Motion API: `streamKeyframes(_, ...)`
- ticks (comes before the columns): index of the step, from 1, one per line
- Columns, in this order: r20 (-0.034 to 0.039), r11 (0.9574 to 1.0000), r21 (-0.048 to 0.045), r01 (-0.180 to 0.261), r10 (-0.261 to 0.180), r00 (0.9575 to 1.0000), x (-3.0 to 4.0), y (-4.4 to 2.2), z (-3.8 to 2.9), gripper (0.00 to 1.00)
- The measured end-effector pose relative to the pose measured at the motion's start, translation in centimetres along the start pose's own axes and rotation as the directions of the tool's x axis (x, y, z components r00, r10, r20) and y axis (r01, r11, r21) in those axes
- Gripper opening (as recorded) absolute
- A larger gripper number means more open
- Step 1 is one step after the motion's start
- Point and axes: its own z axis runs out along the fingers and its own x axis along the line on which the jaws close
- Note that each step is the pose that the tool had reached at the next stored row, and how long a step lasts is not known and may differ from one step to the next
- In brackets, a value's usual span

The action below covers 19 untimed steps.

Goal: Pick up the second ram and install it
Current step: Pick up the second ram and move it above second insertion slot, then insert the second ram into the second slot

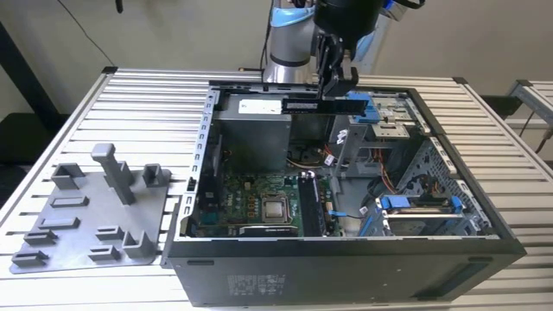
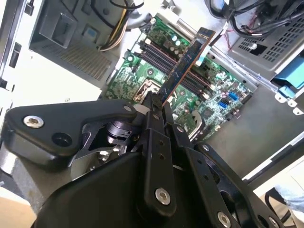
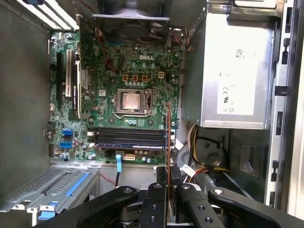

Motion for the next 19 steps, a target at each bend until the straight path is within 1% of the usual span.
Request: streamKeyframes(19,0.0,1.0,0.0,0.0,0.0,1.0,0.0,-0.1,0.0,0.14)
